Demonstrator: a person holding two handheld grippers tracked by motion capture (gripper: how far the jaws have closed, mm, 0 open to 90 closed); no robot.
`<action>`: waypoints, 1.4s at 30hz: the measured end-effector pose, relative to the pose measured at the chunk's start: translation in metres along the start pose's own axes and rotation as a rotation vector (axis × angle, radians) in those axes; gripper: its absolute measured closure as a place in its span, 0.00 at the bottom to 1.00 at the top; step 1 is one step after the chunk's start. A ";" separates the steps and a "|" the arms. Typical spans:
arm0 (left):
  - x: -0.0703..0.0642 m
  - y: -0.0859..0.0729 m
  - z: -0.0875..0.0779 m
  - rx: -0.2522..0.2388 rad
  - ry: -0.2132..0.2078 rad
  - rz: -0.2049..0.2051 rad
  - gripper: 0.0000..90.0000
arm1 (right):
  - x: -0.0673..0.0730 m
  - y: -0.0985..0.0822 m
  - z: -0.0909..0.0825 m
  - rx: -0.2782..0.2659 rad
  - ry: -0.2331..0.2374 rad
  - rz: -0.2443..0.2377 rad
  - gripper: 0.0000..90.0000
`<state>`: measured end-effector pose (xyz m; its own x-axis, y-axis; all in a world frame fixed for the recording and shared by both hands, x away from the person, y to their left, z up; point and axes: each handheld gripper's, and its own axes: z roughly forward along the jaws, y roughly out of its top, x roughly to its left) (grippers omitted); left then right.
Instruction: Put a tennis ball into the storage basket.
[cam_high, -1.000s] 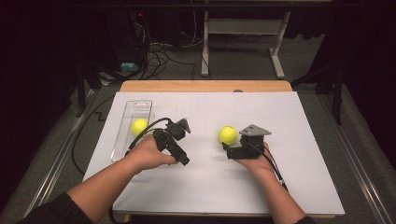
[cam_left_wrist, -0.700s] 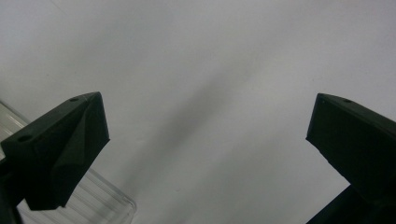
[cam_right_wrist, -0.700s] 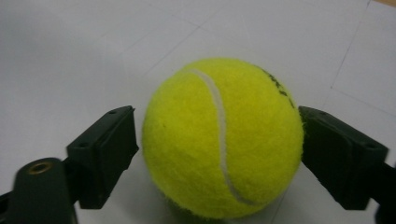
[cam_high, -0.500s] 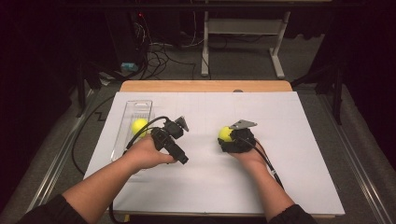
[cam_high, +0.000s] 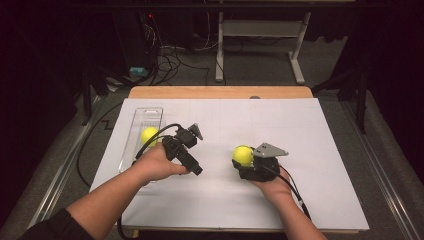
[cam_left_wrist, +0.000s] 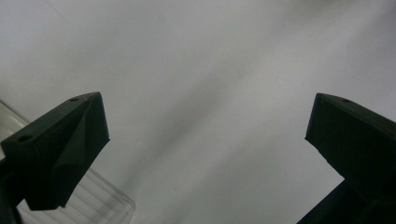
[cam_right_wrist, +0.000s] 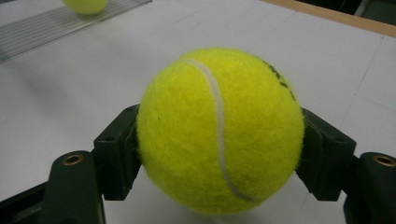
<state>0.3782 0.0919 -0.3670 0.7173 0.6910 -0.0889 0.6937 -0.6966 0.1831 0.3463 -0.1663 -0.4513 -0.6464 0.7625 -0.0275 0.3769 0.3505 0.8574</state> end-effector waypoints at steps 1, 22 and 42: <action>0.000 0.001 0.000 0.000 0.002 0.004 0.00 | 0.002 -0.003 -0.003 -0.003 0.005 0.002 0.30; -0.039 0.028 -0.005 -0.017 -0.060 0.087 0.00 | 0.043 -0.018 -0.018 -0.050 0.116 -0.065 0.31; -0.070 0.053 0.017 0.052 -0.129 0.122 0.01 | 0.066 -0.010 -0.016 -0.100 0.194 -0.094 0.30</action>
<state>0.3659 0.0039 -0.3673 0.7967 0.5724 -0.1941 0.6007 -0.7853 0.1498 0.2892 -0.1279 -0.4535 -0.7947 0.6067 -0.0187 0.2476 0.3521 0.9026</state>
